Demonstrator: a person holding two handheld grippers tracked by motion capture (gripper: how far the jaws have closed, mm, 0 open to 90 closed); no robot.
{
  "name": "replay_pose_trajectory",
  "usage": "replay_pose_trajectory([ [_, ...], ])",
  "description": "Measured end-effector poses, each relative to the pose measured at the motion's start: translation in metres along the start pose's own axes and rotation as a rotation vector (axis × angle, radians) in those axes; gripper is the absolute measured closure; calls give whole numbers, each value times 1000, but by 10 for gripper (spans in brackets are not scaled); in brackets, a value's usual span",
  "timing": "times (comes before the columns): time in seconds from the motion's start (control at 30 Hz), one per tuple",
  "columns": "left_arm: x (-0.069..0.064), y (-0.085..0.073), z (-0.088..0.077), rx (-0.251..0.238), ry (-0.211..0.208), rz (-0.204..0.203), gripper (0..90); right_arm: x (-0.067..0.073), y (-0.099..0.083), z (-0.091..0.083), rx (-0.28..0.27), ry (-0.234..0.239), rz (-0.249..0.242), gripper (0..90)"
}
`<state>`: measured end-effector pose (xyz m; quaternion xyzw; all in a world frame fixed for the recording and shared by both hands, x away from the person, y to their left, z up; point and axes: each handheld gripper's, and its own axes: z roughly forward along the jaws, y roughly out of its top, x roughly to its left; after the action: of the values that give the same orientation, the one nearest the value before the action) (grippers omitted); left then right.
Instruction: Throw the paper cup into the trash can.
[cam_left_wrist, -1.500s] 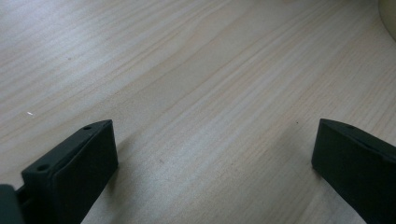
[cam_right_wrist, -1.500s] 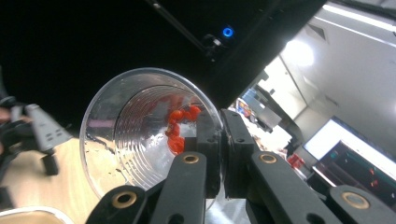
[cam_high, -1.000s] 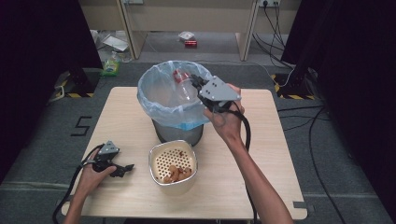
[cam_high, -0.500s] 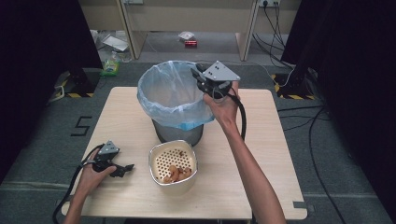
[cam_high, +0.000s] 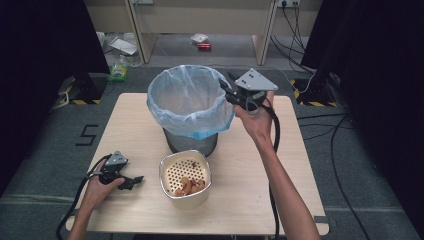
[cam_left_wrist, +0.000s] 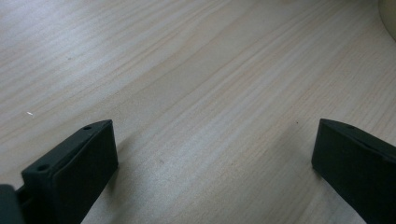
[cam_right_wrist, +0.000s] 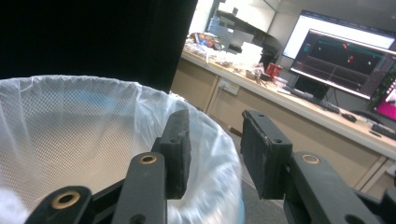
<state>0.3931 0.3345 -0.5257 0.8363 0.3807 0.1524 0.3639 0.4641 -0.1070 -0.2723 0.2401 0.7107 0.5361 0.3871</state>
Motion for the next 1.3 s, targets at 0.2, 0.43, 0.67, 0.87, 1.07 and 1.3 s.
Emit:
replay_pose_trajectory([
  [0.2, 0, 0, 0, 0, 0, 0, 0, -13, -10, -30, 27, -7, 20, 578],
  [0.43, 0, 0, 0, 0, 0, 0, 0, -18, -33, -60, 77, -10, 41, 531],
  [0.67, 0, 0, 0, -1, 2, 0, 0, -16, -66, -83, 152, -13, 82, 467],
  [0.87, 0, 0, 0, 0, 0, 0, 0, -13, -102, -96, 222, -30, 129, 428],
  [1.07, 0, 0, 0, -2, 3, -2, 0, -4, -134, -106, 269, -18, 170, 406],
  [1.3, 0, 0, 0, -2, 1, -2, 0, 11, -167, -111, 326, -24, 188, 401],
])
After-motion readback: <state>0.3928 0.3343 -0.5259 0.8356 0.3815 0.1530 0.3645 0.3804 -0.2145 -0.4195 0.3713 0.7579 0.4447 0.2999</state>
